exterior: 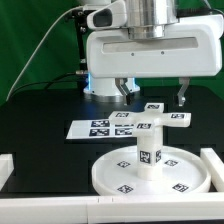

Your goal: Assemble round table

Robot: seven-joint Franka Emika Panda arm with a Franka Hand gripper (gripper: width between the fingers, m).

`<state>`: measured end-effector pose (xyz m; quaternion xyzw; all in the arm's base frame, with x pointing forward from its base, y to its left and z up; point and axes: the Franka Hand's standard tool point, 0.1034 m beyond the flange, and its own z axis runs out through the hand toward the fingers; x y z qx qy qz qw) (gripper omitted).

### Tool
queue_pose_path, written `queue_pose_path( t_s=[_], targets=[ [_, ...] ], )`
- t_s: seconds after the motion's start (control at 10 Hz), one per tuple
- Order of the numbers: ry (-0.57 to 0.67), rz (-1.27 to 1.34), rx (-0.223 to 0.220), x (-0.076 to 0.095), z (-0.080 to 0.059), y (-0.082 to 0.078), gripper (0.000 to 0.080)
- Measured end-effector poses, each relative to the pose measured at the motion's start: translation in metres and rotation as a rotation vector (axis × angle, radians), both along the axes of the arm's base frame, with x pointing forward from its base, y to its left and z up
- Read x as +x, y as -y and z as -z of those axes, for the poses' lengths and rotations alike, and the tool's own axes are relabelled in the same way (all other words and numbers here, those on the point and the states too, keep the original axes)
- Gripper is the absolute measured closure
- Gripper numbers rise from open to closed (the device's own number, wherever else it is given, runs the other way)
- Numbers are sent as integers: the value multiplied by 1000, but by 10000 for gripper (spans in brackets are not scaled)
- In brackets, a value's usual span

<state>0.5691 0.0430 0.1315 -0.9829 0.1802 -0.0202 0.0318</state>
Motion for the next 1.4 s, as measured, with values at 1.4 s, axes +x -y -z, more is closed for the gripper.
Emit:
queue_pose_path(
  t_s=[1.4],
  targets=[
    [37, -668, -72, -3, 22, -1, 150]
  ],
)
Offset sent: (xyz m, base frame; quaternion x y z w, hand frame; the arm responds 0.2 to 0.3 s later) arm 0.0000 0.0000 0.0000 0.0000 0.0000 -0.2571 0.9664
